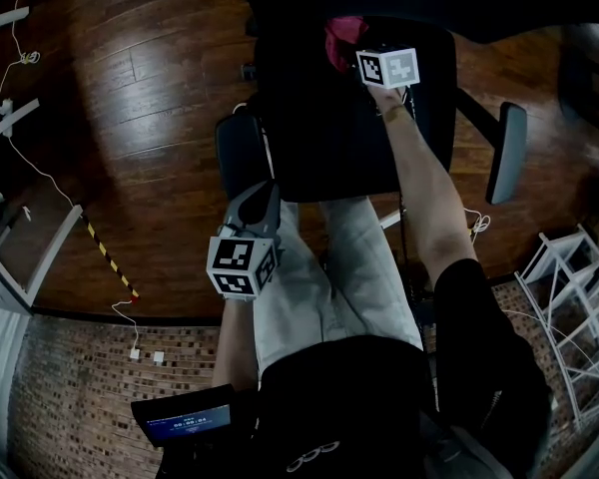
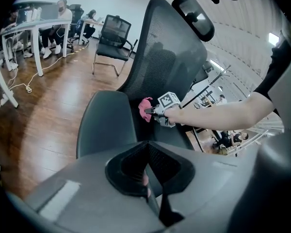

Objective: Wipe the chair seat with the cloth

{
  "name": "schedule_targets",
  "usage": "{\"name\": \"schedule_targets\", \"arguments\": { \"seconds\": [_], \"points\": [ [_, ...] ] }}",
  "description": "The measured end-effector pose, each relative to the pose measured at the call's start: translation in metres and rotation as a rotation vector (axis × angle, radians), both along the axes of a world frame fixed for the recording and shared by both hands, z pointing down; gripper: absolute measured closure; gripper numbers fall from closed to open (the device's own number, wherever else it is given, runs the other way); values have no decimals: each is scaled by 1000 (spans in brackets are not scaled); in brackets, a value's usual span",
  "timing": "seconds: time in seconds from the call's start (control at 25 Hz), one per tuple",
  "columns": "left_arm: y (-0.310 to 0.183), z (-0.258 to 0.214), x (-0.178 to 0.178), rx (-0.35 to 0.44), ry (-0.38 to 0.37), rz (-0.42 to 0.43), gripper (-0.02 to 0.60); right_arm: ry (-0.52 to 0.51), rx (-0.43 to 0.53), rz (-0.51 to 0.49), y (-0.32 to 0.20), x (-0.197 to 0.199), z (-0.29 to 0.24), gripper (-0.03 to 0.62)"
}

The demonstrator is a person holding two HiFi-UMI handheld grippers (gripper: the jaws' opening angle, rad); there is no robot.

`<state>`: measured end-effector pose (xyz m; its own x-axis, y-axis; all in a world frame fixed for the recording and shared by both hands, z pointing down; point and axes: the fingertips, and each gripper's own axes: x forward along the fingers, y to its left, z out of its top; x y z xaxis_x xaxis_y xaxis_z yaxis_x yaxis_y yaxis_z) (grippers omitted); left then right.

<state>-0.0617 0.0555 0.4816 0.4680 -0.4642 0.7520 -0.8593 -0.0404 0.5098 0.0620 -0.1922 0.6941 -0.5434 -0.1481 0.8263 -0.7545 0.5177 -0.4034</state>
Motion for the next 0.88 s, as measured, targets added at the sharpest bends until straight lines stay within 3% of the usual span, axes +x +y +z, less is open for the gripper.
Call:
{"name": "schedule_targets", "arguments": {
  "seconds": [0.2, 0.56, 0.72, 0.8, 0.88],
  "points": [
    [0, 1, -1, -6, 12, -3, 588, 207, 86, 55, -22, 89, 2, 531],
    [-5, -2, -2, 4, 1, -4, 588, 532, 106, 226, -47, 243, -31, 531],
    [-5, 1, -1, 0, 8, -1, 588, 738, 133, 176, -35, 269, -44, 531],
    [-5, 3, 0, -3, 17, -1, 588, 792, 167, 159, -33, 269, -46, 531],
    [-5, 4, 1, -6, 28, -2, 588, 802, 132, 145, -20, 260, -35, 531]
  ]
}}
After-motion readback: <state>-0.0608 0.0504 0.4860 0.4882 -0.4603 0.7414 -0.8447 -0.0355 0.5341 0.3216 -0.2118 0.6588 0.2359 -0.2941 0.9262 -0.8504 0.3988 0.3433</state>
